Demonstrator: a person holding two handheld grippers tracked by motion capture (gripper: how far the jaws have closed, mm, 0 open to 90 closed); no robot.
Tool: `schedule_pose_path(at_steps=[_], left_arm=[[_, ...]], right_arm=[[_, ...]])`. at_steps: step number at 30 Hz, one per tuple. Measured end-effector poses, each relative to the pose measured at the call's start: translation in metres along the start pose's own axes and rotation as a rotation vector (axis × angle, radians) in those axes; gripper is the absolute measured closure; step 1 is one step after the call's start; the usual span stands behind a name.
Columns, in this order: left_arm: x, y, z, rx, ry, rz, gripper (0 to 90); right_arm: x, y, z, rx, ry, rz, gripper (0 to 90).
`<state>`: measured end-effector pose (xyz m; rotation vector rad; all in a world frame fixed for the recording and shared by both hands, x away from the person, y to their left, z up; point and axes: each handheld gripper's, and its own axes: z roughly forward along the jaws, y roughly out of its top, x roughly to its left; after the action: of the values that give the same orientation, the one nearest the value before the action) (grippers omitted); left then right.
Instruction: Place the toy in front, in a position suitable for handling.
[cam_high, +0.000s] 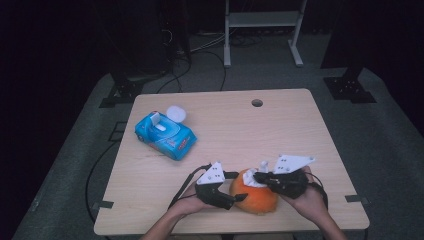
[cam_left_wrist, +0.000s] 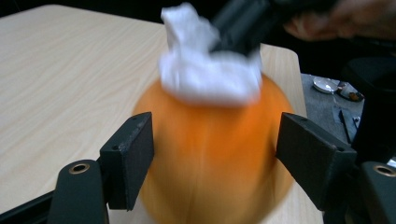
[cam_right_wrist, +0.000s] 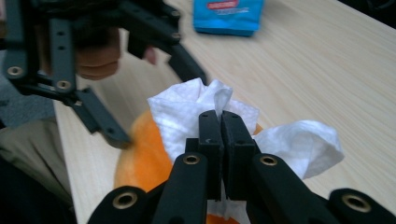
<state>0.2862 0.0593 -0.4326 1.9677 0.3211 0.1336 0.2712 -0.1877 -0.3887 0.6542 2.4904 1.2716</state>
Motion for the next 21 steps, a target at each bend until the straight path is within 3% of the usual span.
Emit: schedule_pose_path(at_steps=[4,7,11,14,17,21], left_arm=[[0.000,-0.006,0.003,0.022,0.004,0.003,30.7],[0.005,-0.011,0.002,0.035,0.018,-0.019,33.1],[0.012,-0.016,-0.002,0.040,0.011,-0.044,32.9],[0.011,-0.012,-0.002,0.030,0.013,-0.034,27.9],[0.007,-0.005,-0.001,-0.005,0.007,-0.008,24.7],[0.006,-0.006,0.001,0.005,0.012,-0.012,28.0]], right_arm=[[0.012,0.007,0.011,0.011,0.010,-0.044,86.9],[0.009,0.006,0.009,0.013,0.008,-0.043,87.0],[-0.004,-0.004,-0.002,0.025,-0.010,-0.011,86.8],[-0.009,-0.012,-0.007,0.018,0.001,0.037,86.8],[-0.004,-0.010,-0.003,0.008,-0.003,0.017,86.8],[0.003,-0.002,0.004,-0.005,0.004,-0.019,86.8]])
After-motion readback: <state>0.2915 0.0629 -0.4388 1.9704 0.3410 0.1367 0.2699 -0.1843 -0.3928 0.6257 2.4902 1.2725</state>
